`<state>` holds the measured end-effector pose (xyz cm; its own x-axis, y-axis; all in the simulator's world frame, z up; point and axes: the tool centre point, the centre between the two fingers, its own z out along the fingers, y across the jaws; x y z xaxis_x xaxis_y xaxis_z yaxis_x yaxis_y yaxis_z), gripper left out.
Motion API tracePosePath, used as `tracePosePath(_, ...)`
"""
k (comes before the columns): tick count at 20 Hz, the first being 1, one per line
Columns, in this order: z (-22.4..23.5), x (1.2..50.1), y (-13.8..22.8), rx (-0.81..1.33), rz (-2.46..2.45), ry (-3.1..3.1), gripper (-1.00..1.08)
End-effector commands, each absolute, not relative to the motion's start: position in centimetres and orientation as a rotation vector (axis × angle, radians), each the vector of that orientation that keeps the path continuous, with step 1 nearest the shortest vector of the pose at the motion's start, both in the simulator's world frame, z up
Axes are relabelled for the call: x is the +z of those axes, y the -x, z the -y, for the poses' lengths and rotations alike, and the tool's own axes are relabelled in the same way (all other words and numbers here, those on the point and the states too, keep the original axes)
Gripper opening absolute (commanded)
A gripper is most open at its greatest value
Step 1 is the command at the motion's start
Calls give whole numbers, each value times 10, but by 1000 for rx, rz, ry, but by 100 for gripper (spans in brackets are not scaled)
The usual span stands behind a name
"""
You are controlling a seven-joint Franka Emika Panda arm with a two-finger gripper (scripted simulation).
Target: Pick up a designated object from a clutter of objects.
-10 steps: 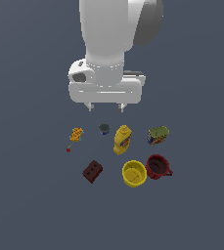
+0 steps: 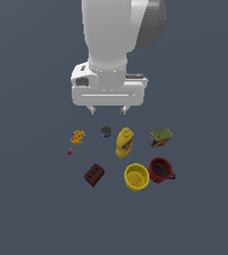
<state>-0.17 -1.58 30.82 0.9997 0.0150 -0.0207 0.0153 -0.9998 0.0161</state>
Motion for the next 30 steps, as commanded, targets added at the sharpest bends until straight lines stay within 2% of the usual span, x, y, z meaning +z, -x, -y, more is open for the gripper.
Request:
tracePosePath(1, 15, 307, 3, -41, -36, -3125, 100)
tracePosePath(7, 16, 304, 3, -39, -41, -3126, 100)
tracePosePath(14, 18, 278, 7, -37, -97, -3128, 100)
tracePosePath(22, 24, 222, 23, -29, -219, -3129, 100)
tracePosePath(30, 31, 156, 56, -18, -372, -3121, 100)
